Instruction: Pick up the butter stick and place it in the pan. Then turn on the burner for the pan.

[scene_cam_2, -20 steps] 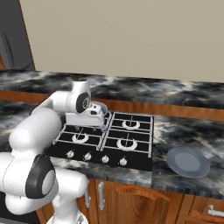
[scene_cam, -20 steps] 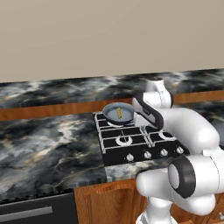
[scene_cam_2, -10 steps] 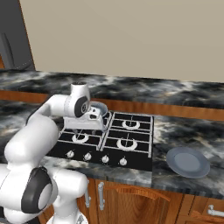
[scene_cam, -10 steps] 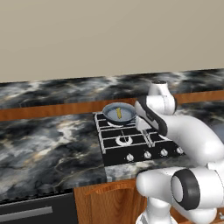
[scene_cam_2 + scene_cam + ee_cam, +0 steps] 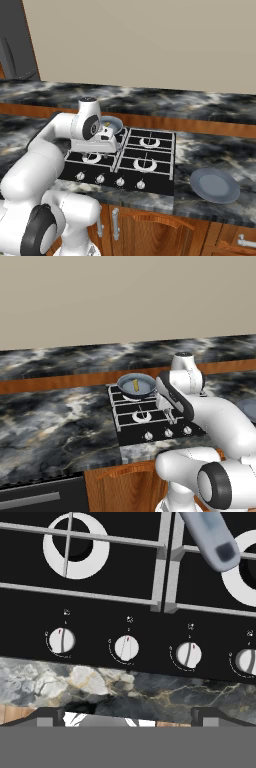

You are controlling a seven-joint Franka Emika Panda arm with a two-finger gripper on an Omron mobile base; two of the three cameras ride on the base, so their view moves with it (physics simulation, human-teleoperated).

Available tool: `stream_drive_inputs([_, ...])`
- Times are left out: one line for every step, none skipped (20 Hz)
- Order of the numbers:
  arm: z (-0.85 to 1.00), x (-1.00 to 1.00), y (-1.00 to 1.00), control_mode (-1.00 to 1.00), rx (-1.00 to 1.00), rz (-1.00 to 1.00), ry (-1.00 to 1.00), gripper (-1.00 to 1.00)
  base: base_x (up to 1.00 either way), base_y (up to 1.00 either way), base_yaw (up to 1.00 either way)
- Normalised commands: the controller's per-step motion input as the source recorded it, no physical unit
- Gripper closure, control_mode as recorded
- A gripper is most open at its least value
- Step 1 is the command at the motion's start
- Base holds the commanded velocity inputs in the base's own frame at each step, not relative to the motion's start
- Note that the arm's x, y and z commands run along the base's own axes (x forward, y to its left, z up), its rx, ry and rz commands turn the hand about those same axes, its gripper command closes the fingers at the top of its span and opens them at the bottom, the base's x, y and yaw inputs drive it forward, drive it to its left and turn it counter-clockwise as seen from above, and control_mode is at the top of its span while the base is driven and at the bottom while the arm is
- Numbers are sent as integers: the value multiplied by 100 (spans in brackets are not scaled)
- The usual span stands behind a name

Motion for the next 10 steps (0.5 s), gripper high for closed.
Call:
stream_drive_inputs([0, 0, 0, -100, 0, 0, -1, -100, 0, 0, 0])
stream_drive_inputs([-1, 0, 0, -100, 0, 0, -1, -100, 0, 0, 0])
stream_drive_inputs([-4, 0, 0, -100, 0, 0, -1, -100, 0, 0, 0])
stream_drive_inputs([-5, 0, 0, -100, 0, 0, 0, -100, 0, 0, 0])
stream_drive_inputs([-8, 0, 0, -100, 0, 0, 0, -100, 0, 0, 0])
stream_drive_inputs([-7, 0, 2, -100, 0, 0, -1, -100, 0, 0, 0])
stream_drive_inputs([-9, 0, 2, -100, 0, 0, 0, -100, 0, 0, 0])
stream_drive_inputs([-11, 0, 2, -100, 0, 0, -1, -100, 0, 0, 0])
stream_drive_inputs([-11, 0, 0, -100, 0, 0, -1, -100, 0, 0, 0])
stream_drive_inputs([-15, 0, 5, -100, 0, 0, -1, -100, 0, 0, 0])
